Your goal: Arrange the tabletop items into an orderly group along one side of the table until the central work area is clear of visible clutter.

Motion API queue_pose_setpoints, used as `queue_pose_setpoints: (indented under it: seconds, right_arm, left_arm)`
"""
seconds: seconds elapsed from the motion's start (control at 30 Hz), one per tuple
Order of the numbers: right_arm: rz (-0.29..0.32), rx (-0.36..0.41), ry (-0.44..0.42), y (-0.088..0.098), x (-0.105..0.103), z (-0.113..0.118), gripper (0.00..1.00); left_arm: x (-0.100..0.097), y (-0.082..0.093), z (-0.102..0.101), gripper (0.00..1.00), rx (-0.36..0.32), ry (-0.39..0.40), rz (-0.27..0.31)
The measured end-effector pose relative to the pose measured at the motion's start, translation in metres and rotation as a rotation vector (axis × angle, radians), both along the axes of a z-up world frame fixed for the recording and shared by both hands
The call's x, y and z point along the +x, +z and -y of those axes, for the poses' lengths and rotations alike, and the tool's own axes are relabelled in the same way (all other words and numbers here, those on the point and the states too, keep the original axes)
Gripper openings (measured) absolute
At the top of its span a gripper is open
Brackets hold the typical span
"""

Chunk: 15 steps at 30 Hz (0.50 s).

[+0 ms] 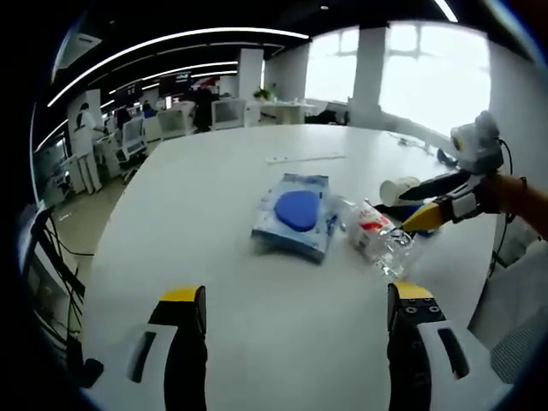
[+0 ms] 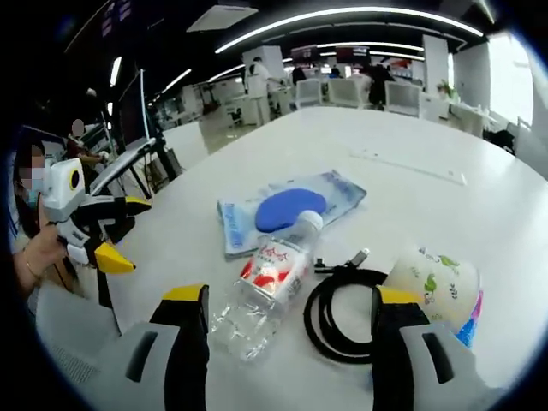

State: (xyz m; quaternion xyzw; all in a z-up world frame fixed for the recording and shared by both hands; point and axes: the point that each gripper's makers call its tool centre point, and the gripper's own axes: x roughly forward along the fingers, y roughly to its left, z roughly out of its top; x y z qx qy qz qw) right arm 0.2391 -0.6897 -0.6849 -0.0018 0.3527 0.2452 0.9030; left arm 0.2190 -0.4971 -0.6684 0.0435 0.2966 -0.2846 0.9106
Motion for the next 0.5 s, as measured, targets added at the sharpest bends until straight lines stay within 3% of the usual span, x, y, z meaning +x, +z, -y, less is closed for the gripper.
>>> queue_pose_setpoints:
  seconds: [0.27,0.5]
  right_arm:
    - [-0.028,0.000,-0.013,-0.005,0.008,-0.009,0.70]
    - [-0.024,-0.014,-0.026,-0.007,0.016,-0.015,0.59]
  left_arm:
    - [0.000,-0.002,0.002,0.85,-0.002,-0.002,-0.006]
    - [-0.001,-0.008,0.002,0.85,0.003,-0.004,-0.018]
